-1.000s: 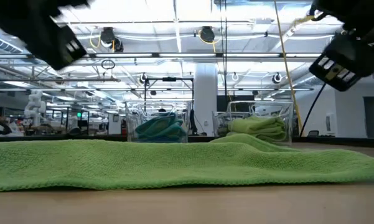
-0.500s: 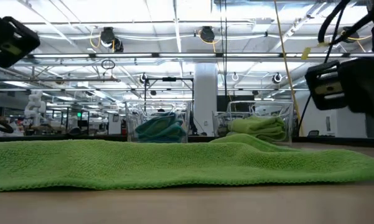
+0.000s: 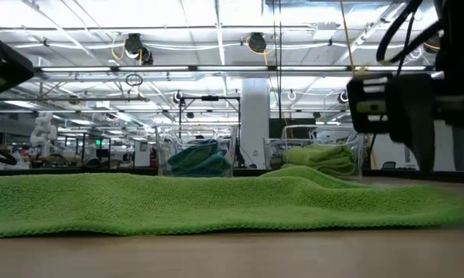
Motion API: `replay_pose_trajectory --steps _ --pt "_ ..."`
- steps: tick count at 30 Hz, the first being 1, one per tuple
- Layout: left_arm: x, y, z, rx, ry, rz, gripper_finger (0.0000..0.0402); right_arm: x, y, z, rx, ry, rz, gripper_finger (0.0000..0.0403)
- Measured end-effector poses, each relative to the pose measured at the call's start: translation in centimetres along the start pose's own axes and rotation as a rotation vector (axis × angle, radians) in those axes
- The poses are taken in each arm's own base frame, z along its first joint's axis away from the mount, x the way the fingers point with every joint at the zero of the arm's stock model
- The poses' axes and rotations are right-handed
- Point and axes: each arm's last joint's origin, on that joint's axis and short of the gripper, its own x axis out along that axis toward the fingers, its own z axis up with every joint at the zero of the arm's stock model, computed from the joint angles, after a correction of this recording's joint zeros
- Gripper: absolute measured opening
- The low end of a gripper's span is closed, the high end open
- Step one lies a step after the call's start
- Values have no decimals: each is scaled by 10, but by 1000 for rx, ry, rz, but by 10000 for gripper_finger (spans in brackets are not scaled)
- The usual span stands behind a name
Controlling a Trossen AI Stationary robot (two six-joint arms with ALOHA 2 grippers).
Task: Fold microfiber towels
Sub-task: Fold the green microfiber towel
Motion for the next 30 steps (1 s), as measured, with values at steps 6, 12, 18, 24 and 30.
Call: replay_pose_trajectory --steps 6,12,18,24,30 --pt "-1 -4 -4 -33 13 -7 246 11 4 -12 -1 30 24 184" --pt "-2 -10 -9 -61 24 -14 246 16 2 -19 86 51 35 140" --pt "-4 -20 -19 -34 30 -23 246 16 1 -21 117 62 24 86" --pt "-8 -34 -38 -3 43 14 246 16 1 -23 134 90 2 25" --pt "-12 -45 -63 -53 75 27 246 16 0 -23 189 91 -5 7"
